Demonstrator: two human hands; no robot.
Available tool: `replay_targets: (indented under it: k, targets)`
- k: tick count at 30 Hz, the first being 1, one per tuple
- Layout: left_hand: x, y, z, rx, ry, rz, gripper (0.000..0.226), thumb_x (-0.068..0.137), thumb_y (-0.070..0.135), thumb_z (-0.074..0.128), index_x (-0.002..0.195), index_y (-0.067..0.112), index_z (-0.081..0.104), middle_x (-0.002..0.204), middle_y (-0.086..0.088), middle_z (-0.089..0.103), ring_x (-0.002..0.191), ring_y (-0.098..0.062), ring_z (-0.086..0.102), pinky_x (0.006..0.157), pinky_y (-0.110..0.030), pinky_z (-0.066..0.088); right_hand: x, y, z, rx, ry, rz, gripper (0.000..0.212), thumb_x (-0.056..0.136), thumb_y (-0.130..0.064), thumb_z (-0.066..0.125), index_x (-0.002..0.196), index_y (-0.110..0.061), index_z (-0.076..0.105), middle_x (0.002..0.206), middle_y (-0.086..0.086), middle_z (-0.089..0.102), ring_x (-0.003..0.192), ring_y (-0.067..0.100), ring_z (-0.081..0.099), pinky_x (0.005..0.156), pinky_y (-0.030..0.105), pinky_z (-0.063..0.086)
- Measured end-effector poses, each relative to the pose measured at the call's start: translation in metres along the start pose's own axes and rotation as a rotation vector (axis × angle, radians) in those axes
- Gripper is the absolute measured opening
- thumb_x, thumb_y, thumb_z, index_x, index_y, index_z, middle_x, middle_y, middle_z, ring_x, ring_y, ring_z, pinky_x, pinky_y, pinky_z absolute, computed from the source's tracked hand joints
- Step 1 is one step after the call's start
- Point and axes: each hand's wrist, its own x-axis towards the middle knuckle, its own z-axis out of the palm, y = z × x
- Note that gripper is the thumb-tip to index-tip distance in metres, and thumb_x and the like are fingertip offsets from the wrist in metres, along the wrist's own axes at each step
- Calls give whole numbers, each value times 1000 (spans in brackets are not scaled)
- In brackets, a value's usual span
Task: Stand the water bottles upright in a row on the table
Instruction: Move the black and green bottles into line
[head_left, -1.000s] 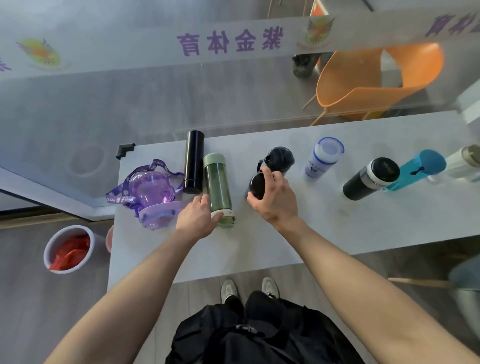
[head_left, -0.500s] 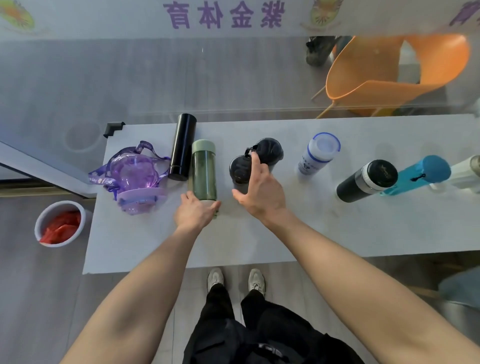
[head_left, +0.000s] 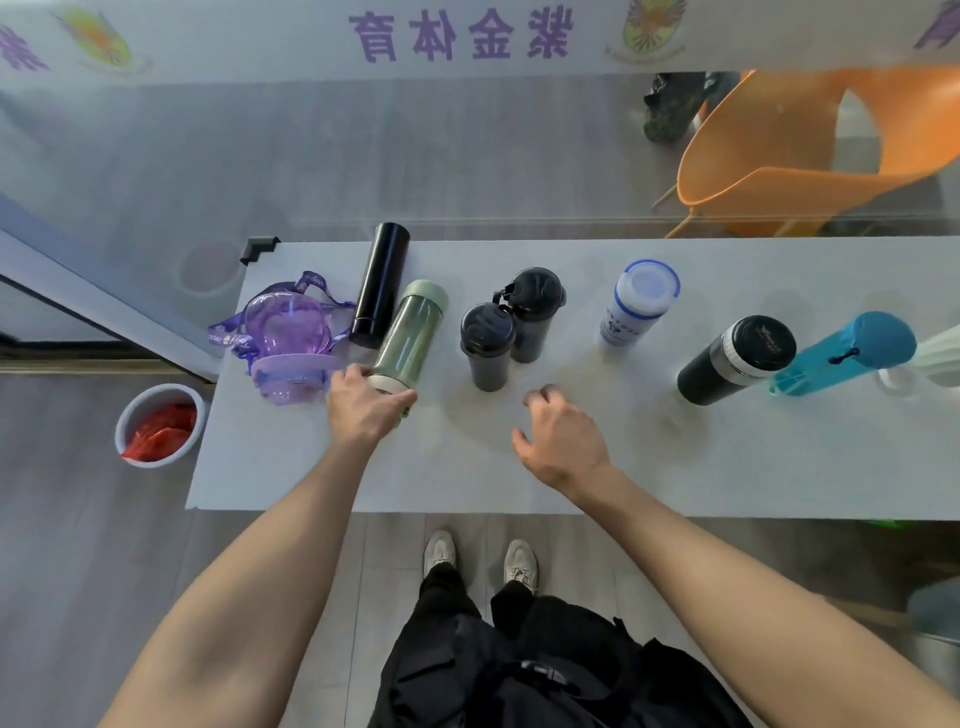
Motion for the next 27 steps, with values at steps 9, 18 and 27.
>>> replay_targets:
  k: [9,18,27]
  targets:
    - [-16,49,-70,198,193,384,71,64,50,89,120,13,66,116,-9,67,108,-36,56,103,-49,49,1,12,25,-164,-378,-3,38,100,-34,56,131,-11,57,132,14,57,118,37,63,95,40,51]
    - [-32,102,-84,399,142,597,86,64,39,92,142,20,61,128,-2,63,122,-34,51,93,-48,56,1,23,23,-117,-369,23,34,98,-28,56,128,-11,58,127,12,59,113,35,63,89,39,49]
    - [-19,104,-98,465,-6,734,85,77,37,84,154,27,49,150,5,56,134,-26,44,96,-55,56,4,15,11,-62,-351,30,40,99,-32,56,133,-11,57,132,12,59,119,35,63,95,39,50]
